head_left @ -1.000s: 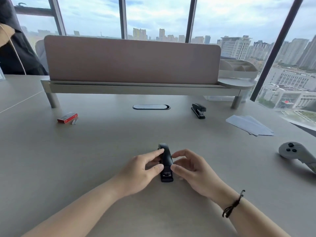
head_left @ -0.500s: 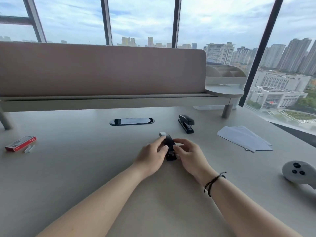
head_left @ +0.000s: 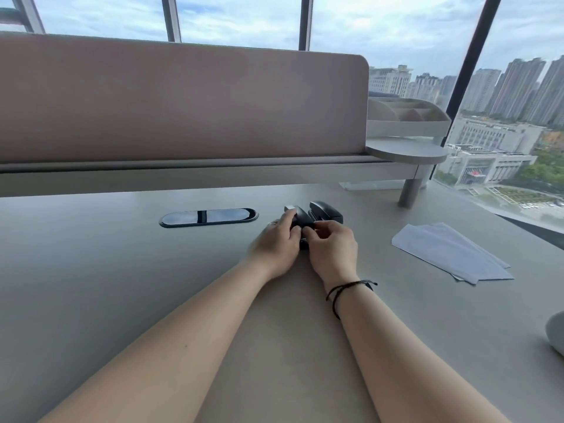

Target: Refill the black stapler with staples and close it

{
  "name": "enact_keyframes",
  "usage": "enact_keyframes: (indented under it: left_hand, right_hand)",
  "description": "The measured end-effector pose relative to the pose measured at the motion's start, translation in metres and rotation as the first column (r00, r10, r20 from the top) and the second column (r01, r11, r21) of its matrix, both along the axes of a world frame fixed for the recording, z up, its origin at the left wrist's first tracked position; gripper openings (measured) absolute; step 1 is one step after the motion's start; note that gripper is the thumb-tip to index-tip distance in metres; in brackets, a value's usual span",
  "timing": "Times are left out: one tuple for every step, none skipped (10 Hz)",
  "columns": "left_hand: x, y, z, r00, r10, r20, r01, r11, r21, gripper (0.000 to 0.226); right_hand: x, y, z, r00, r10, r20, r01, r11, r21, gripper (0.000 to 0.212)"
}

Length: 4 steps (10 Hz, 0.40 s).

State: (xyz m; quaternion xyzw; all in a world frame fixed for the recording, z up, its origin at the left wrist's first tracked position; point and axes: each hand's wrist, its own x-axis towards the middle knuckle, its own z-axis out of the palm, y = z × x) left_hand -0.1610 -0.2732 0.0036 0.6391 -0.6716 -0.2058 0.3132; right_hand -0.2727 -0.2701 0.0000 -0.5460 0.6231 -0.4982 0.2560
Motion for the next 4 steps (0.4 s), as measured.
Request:
enact_keyframes:
  left_hand:
    - [0.002, -0.004, 0.000, 1.000, 0.002, 0.005, -0.002, 1.000, 0.019, 0.049]
    - [0.004, 0.000, -0.001, 1.000, -0.005, 0.015, 0.004, 0.998, 0.058, 0.054]
    - [0.006, 0.012, 0.003, 0.999, 0.016, -0.027, -0.015, 0.998, 0.055, 0.056]
    - [0.012, 0.026, 0.004, 0.988, 0.044, -0.148, -0.040, 0.999, 0.028, 0.051]
  right_hand:
    - [0.000, -0.001, 0.000, 1.000, -0.006, -0.028, 0.006, 1.000, 0.005, 0.026]
    - [-0.001, 0.002, 0.001, 0.999, 0.004, -0.050, -0.004, 1.000, 0.004, 0.031]
    - [0.000, 0.010, 0.004, 0.999, 0.002, -0.054, -0.001, 0.999, 0.034, 0.037]
    - [-0.002, 0.019, 0.006, 1.000, -0.022, -0.020, 0.023, 0.998, 0.056, 0.040]
